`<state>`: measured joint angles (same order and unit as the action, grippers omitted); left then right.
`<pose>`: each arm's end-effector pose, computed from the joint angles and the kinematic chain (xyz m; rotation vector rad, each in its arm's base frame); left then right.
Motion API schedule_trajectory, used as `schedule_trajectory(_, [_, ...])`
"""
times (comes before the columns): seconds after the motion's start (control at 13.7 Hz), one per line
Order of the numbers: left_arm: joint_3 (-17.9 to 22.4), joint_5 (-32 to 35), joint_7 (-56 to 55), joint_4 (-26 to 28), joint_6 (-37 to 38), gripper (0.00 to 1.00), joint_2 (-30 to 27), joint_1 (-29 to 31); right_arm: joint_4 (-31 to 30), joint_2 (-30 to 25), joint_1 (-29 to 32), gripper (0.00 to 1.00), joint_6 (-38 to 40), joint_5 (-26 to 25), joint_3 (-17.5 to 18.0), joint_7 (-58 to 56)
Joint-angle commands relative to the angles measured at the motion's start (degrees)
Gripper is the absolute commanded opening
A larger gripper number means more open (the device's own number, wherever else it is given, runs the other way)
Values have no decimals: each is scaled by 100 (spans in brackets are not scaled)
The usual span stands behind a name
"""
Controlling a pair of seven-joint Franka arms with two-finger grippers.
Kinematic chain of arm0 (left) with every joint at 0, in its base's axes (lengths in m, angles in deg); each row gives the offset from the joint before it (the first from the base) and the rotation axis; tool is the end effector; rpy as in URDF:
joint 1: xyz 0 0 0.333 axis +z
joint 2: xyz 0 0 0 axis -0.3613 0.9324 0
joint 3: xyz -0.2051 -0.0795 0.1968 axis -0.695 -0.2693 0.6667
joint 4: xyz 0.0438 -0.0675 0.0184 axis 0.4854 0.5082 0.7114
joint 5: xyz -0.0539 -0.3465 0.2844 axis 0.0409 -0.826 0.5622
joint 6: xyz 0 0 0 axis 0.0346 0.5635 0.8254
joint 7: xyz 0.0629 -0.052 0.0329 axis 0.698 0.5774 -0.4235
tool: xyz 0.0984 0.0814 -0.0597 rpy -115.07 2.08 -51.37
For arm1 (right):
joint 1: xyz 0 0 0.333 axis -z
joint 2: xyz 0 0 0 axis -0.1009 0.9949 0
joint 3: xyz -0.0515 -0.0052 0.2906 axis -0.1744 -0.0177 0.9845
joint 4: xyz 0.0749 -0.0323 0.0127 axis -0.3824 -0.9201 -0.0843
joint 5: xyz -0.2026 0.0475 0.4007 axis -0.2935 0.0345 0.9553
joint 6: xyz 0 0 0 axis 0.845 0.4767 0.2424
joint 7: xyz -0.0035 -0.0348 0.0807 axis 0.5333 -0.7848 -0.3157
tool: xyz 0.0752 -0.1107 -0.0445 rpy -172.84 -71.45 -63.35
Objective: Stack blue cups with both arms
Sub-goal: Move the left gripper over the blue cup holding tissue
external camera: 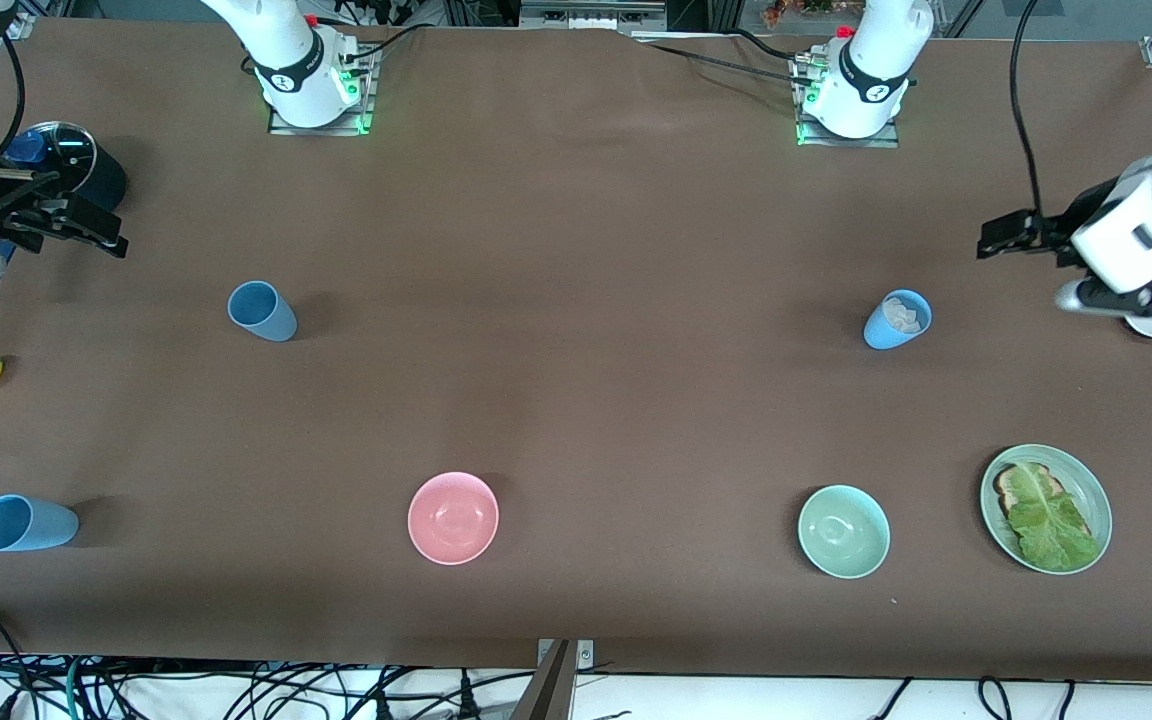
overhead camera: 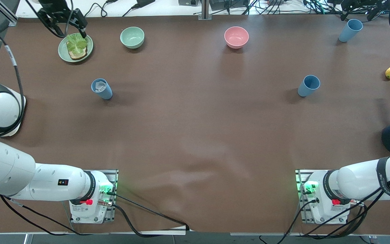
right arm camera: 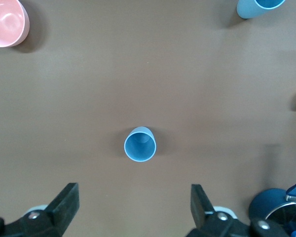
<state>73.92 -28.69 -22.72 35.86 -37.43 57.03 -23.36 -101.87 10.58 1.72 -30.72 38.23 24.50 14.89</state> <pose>0.6242 -0.0144 0.4563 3.0772 -0.1272 -0.4305 0.6146 -0.0024 0.5278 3.1327 -0.0719 -0.0822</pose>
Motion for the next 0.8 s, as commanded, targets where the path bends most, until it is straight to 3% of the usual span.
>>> schedule_trajectory(0.0, [-6,196,-22,-444,14,100,478,-63,-25,-48,-6,100,3,22,-7,-20])
schedule_trajectory(0.29, [3,108,57,-340,-108,100,733,173,-25,-48,-6,100,12,30,-16,-20])
schedule_trajectory(0.59, [12,-24,338,624,-950,100,524,464,-25,-48,-6,100,12,30,-16,-20])
schedule_trajectory(0.73, [47,-15,338,1450,-1626,100,181,464,-25,-39,-6,100,21,30,-16,-20])
